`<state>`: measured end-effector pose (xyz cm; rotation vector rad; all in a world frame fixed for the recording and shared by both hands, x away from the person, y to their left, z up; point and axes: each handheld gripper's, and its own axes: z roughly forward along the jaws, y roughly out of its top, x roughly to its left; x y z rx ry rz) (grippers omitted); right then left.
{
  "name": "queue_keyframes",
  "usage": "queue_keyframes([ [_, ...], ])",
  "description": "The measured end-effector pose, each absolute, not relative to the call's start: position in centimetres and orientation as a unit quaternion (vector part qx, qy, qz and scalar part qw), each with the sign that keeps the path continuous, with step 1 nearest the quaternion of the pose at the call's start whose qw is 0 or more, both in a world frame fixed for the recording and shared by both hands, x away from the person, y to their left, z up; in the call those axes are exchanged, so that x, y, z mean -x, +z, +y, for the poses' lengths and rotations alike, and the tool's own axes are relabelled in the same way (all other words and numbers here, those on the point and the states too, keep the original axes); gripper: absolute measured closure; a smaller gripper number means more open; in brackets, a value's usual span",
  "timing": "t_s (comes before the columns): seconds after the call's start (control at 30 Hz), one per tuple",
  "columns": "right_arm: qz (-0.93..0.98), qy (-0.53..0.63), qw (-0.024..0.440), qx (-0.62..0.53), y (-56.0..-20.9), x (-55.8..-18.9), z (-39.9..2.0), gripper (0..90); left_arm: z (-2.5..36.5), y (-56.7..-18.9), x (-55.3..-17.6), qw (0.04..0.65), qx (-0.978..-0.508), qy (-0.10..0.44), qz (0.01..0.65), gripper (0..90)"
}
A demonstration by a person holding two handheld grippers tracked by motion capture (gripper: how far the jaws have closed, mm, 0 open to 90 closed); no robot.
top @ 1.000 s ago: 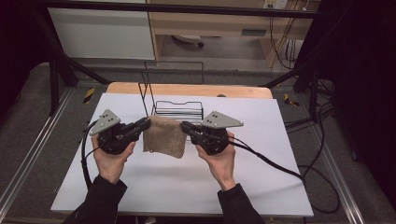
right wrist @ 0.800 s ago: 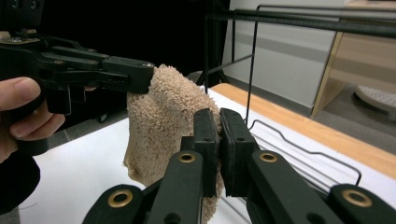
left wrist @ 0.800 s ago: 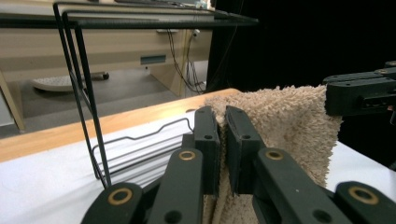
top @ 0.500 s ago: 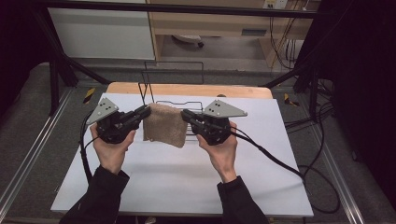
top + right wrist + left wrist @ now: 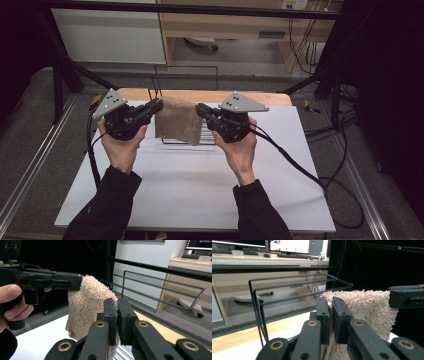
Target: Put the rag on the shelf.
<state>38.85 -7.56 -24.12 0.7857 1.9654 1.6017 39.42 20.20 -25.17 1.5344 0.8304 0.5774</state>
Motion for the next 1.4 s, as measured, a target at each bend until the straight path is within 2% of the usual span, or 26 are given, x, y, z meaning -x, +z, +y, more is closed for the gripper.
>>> queue_keyframes([
  [1.4,0.691,0.598,0.291,-0.284,-18.2,-43.6,-7.0,86.4,19.8,-19.5,-43.6,0.629,-0.627,0.278,0.365,84.2],
])
